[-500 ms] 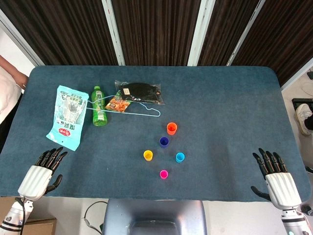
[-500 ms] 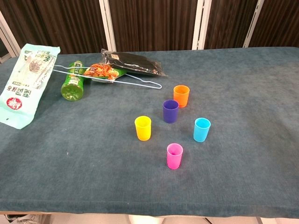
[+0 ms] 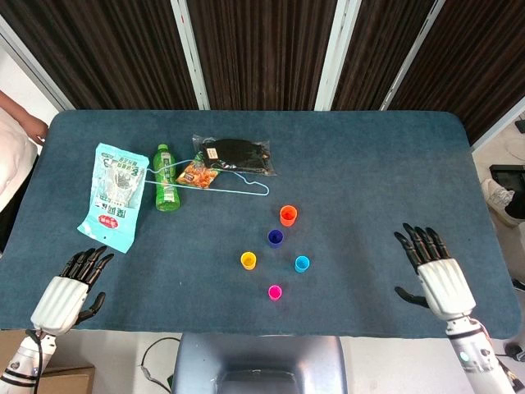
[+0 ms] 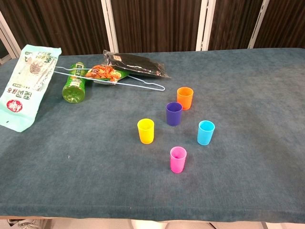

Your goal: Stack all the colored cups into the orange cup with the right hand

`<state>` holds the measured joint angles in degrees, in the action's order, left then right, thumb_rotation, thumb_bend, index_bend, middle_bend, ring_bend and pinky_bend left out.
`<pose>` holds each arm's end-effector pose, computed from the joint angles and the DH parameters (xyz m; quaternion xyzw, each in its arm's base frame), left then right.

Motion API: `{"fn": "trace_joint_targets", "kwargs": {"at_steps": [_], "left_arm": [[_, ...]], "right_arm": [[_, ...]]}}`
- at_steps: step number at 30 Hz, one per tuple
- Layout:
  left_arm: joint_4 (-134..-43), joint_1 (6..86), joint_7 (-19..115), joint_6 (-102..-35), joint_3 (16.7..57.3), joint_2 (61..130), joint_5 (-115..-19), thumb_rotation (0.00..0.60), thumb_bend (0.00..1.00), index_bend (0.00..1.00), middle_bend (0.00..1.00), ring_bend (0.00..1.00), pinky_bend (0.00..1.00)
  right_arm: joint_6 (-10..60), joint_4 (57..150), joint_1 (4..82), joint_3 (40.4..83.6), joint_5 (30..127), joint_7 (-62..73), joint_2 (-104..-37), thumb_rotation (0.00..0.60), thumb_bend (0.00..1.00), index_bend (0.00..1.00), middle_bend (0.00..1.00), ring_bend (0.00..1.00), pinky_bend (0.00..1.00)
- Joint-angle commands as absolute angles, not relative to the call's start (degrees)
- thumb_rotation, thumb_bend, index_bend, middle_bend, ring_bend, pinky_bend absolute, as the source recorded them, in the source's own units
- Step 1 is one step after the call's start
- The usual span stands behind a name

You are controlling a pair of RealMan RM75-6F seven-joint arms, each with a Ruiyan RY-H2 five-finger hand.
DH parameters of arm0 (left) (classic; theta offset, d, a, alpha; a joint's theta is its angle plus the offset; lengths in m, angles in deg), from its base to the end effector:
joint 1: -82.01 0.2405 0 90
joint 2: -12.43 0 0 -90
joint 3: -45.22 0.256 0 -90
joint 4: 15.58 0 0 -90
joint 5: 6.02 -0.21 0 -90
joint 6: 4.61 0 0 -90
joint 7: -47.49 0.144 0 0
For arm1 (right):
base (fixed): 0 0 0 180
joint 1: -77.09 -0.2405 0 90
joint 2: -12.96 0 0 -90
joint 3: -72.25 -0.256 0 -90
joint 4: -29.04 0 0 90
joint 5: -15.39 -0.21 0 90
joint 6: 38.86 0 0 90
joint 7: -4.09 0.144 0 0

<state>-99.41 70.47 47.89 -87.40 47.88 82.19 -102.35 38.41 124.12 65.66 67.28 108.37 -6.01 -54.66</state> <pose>-0.2968 0.1945 0.1118 -0.7032 -0.3279 -0.3891 0.4966 -0.2590 -0.2162 0.1171 0.6867 -0.3190 0.3953 0.5200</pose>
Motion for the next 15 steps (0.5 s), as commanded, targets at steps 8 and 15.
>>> {"fn": "trace_joint_targets", "kwargs": {"at_steps": [8, 15], "left_arm": [[-99.36, 70.95, 46.64, -88.32, 47.7, 81.32, -101.87, 0.6, 0.46, 0.0, 0.0, 0.0, 0.12], [-99.03, 71.15, 45.67, -88.81, 47.73, 80.91, -101.93, 0.6, 0.46, 0.0, 0.0, 0.0, 0.12]], "right_arm": [[14.25, 120.71, 40.19, 53.71, 87.34, -26.64, -69.63, 0.6, 0.3, 0.34, 0.0, 0.0, 0.0], [9.84, 111.64, 32.18, 54.66, 77.98, -34.13, -80.13, 0.6, 0.32, 0.42, 0.0, 0.0, 0.0]]}}
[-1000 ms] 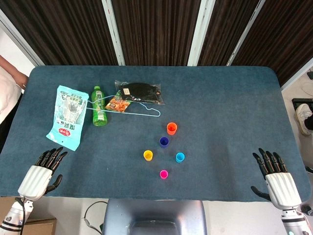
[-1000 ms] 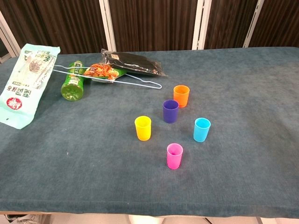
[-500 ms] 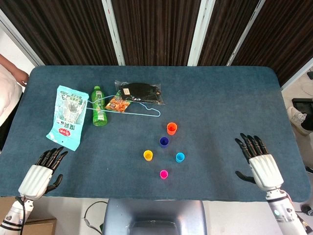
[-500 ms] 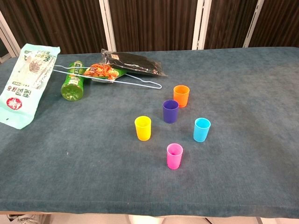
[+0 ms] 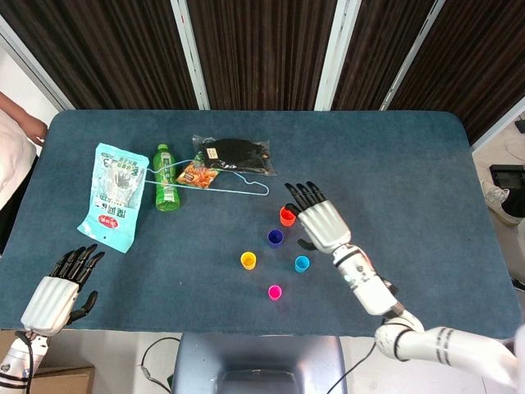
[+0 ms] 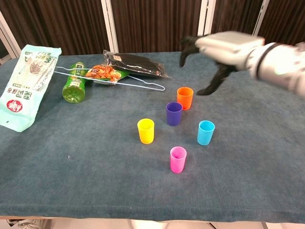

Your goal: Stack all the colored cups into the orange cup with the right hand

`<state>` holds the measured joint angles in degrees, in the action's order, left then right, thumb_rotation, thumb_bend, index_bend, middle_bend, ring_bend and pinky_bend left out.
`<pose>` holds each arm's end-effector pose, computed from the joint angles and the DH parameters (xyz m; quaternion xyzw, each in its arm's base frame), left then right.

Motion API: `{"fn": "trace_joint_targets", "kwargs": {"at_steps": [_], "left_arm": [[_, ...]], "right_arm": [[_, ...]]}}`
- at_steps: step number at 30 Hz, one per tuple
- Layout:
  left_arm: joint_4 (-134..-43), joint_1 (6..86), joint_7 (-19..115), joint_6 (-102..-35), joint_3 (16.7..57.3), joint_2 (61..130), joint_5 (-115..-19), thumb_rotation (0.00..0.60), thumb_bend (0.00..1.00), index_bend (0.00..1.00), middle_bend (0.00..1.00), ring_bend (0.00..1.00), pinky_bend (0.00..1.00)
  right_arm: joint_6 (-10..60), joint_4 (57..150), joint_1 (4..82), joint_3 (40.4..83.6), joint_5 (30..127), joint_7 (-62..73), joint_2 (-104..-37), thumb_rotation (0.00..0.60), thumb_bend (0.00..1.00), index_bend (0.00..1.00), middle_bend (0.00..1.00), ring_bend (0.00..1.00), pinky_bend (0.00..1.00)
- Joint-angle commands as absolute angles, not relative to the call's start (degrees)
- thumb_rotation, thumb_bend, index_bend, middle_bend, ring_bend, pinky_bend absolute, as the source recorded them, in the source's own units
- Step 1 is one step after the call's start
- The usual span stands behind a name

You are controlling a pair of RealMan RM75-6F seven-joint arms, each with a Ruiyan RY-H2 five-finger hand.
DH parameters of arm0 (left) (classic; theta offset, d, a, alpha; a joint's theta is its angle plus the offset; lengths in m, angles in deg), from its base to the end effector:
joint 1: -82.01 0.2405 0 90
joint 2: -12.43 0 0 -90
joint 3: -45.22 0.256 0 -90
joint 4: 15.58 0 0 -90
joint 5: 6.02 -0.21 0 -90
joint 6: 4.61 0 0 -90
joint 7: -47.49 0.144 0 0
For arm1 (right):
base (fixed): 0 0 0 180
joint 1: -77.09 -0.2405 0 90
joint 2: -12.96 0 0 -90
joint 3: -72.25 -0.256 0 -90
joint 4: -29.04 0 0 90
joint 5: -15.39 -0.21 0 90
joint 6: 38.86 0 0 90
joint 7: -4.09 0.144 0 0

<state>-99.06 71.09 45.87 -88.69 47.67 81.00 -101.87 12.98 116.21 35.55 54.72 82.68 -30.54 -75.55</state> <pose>-0.3018 0.1934 0.1231 -0.6921 -0.3315 -0.3949 0.5051 -0.1149 -0.3541 -0.0025 0.7753 -0.2689 0.3614 0.4427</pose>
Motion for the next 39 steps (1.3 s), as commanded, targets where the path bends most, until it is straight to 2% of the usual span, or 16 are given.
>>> {"fn": "trace_joint_targets", "kwargs": {"at_steps": [1, 7, 26, 34, 39], "left_arm": [[-99.04, 71.23, 45.51, -88.97, 47.76, 80.81, -101.98, 0.6, 0.46, 0.0, 0.0, 0.0, 0.12], [-99.08, 71.68, 44.46, -89.94, 47.71, 80.21, -102.02, 0.6, 0.46, 0.0, 0.0, 0.0, 0.12], [-99.17, 71.64, 44.14, -89.5, 47.63, 80.1, -101.77, 0.6, 0.46, 0.0, 0.0, 0.0, 0.12], [-99.2, 71.53, 42.26, -89.64, 48.26, 79.47, -102.92, 0.6, 0.46, 0.0, 0.0, 0.0, 0.12], [-99.15, 71.64, 42.21, -89.91, 48.22, 79.46, -102.95, 0.6, 0.46, 0.0, 0.0, 0.0, 0.12]], "right_arm": [[9.56, 110.8, 31.66, 55.0, 77.07, -34.69, -80.83, 0.6, 0.32, 0.42, 0.0, 0.0, 0.0], [8.68, 108.09, 29.67, 57.2, 73.76, -36.38, -82.51, 0.6, 0.33, 0.42, 0.0, 0.0, 0.0], [7.66, 103.45, 25.71, 59.93, 68.62, -34.7, -85.62, 0.6, 0.42, 0.47, 0.0, 0.0, 0.0], [10.32, 102.82, 25.55, 60.08, 68.69, -33.05, -86.82, 0.6, 0.46, 0.59, 0.01, 0.0, 0.0], [13.33, 104.85, 26.18, 59.19, 69.66, -31.55, -85.67, 0.6, 0.46, 0.62, 0.02, 0.0, 0.0]]}}
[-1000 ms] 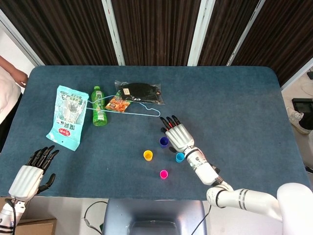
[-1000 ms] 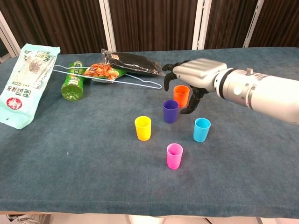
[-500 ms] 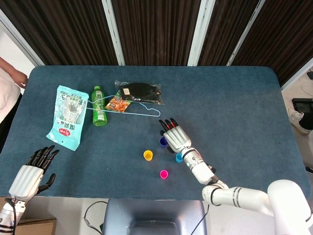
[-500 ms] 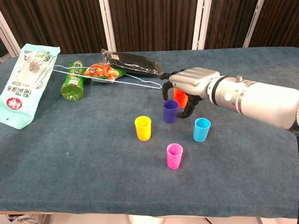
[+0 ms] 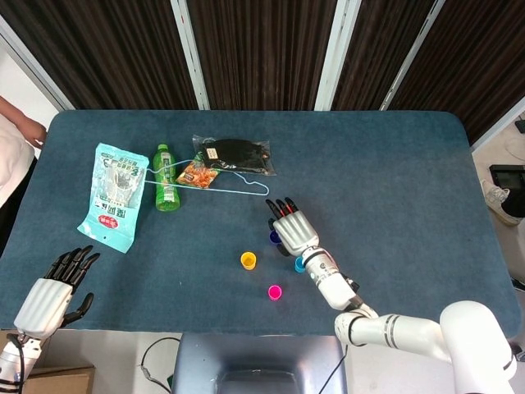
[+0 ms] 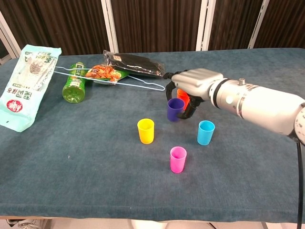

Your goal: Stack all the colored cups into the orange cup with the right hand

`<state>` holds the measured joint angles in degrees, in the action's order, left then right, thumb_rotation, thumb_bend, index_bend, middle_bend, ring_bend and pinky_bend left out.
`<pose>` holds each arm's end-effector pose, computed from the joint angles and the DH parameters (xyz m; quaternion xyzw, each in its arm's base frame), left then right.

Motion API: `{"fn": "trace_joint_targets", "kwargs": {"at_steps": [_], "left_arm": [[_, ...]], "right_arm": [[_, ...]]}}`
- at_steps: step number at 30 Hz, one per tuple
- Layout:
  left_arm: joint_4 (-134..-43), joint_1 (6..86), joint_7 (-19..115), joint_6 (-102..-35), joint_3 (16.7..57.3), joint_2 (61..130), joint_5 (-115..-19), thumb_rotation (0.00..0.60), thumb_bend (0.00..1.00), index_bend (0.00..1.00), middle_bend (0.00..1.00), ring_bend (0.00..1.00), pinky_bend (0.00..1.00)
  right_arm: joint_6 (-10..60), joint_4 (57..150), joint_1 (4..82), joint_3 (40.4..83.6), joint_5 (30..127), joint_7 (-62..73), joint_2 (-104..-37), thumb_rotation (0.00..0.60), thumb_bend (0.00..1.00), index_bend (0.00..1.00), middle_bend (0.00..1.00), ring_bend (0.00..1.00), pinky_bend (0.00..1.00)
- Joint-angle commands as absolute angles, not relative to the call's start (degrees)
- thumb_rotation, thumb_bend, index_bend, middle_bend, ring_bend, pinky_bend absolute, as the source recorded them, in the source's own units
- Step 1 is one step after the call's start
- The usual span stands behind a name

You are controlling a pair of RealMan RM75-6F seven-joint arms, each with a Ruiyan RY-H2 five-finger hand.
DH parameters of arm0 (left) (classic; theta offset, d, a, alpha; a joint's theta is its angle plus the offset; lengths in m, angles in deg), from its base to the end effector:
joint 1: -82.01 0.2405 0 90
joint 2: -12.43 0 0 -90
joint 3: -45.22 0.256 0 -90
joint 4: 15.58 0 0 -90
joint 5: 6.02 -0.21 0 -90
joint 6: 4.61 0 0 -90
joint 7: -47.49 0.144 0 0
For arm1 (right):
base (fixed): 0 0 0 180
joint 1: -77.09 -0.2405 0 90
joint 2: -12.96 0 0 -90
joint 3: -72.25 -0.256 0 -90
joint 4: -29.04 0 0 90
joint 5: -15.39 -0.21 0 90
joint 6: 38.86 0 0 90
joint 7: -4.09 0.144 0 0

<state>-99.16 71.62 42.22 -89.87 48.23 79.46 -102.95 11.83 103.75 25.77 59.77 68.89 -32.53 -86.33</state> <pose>-0.3033 0.1884 0.1320 -0.6869 -0.3428 -0.4074 0.4947 -0.1070 -0.3680 -0.0680 0.7899 -0.3082 0.3050 0.4337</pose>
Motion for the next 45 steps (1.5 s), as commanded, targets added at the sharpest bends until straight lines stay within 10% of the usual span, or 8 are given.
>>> {"fn": "trace_joint_targets", "kwargs": {"at_steps": [1, 27, 36, 45], "left_arm": [[-99.17, 71.65, 42.23, -89.94, 48.21, 79.46, -102.97, 0.6, 0.46, 0.0, 0.0, 0.0, 0.12], [-99.13, 71.63, 42.91, -89.55, 48.02, 79.72, -102.55, 0.6, 0.46, 0.0, 0.0, 0.0, 0.12], [-99.04, 71.8, 42.29, -90.17, 47.99, 79.48, -102.78, 0.6, 0.46, 0.0, 0.0, 0.0, 0.12], [-99.2, 71.65, 42.78, -89.76, 48.13, 79.69, -102.97, 0.6, 0.46, 0.0, 0.0, 0.0, 0.12]], "right_arm": [[14.6, 105.57, 26.49, 58.66, 70.29, -30.77, -85.22, 0.6, 0.46, 0.62, 0.02, 0.0, 0.0], [17.92, 99.29, 26.14, 56.95, 65.62, -34.31, -86.87, 0.6, 0.46, 0.55, 0.03, 0.0, 0.0], [17.82, 106.1, 27.22, 58.04, 66.72, -33.24, -83.66, 0.6, 0.46, 0.01, 0.0, 0.0, 0.0], [15.5, 118.12, 27.74, 61.67, 73.04, -29.86, -79.87, 0.6, 0.46, 0.17, 0.0, 0.0, 0.0]]}}
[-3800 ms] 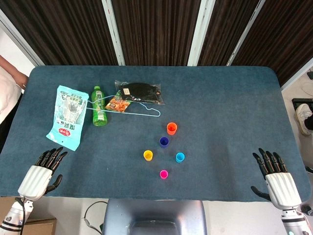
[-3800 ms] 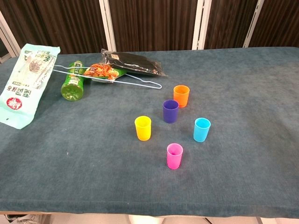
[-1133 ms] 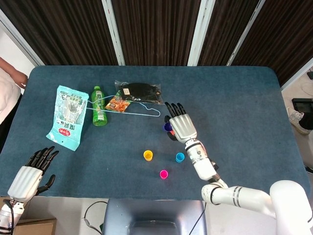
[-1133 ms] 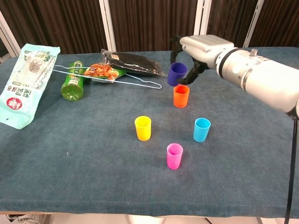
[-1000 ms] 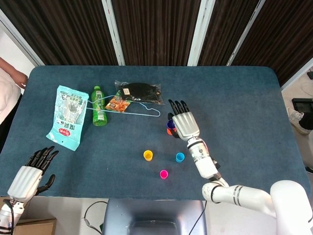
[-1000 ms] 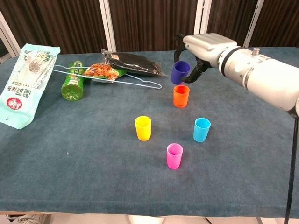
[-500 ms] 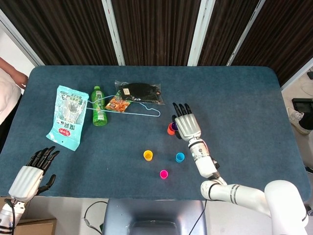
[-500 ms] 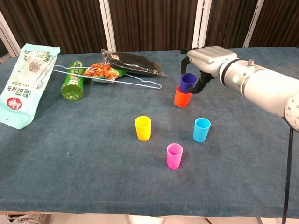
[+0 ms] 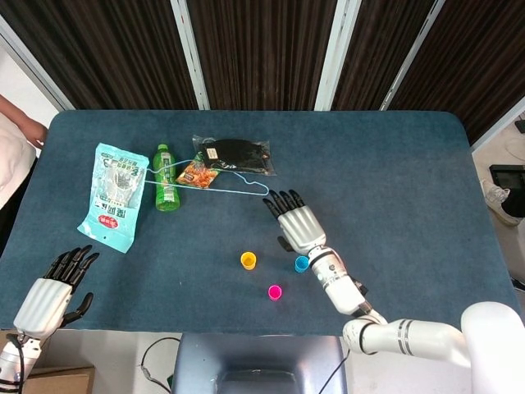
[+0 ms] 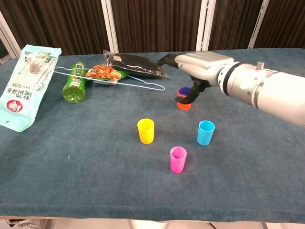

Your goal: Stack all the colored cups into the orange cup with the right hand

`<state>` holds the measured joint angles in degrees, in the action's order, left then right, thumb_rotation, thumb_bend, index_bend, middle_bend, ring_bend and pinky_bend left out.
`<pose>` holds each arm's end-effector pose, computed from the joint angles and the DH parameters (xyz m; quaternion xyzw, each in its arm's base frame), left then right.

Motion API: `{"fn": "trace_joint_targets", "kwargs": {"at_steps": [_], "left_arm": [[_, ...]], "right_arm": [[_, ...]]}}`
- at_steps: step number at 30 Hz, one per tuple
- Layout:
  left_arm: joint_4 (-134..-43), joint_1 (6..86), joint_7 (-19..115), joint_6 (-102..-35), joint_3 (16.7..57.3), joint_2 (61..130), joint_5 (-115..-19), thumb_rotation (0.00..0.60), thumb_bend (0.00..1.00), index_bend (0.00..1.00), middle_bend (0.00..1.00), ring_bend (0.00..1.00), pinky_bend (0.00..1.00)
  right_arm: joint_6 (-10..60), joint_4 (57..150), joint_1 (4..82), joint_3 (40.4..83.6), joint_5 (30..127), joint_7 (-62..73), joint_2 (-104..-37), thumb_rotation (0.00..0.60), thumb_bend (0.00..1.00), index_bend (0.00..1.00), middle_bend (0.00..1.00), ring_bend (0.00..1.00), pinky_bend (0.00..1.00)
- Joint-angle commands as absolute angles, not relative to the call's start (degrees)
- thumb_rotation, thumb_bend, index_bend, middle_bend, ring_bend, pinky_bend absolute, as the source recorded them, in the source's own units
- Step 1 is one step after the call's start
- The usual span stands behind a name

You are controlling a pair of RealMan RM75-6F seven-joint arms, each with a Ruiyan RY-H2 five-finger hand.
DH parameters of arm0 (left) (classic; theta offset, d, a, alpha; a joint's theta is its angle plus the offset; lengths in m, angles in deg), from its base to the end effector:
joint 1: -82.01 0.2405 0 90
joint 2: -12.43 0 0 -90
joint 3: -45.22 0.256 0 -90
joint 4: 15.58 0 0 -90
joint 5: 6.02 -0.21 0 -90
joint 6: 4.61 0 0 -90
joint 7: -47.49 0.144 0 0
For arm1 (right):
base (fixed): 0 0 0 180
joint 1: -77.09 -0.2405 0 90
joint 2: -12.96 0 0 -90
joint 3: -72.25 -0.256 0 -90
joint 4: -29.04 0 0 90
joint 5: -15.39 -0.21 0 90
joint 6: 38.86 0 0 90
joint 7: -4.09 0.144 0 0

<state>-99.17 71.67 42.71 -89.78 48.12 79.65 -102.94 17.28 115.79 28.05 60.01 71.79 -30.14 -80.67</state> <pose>-0.3030 0.1884 0.1309 -0.6876 -0.3410 -0.4061 0.4960 -0.0914 -0.3463 -0.0388 0.7733 -0.3209 0.3588 0.4128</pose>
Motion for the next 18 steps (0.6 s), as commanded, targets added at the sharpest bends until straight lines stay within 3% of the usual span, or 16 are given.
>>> {"fn": "trace_joint_targets", "kwargs": {"at_steps": [1, 18], "left_arm": [[-99.2, 71.66, 42.81, -89.75, 48.13, 79.7, -102.95, 0.6, 0.46, 0.0, 0.0, 0.0, 0.12], [-98.94, 72.07, 40.95, -91.03, 48.09, 78.97, -103.23, 0.6, 0.46, 0.0, 0.0, 0.0, 0.12]], "right_arm": [[14.98, 118.03, 27.32, 61.97, 72.84, -30.44, -80.31, 0.6, 0.46, 0.2, 0.0, 0.0, 0.0], [12.14, 112.08, 22.53, 62.92, 66.54, -35.26, -88.11, 0.6, 0.46, 0.39, 0.0, 0.0, 0.0]]}}
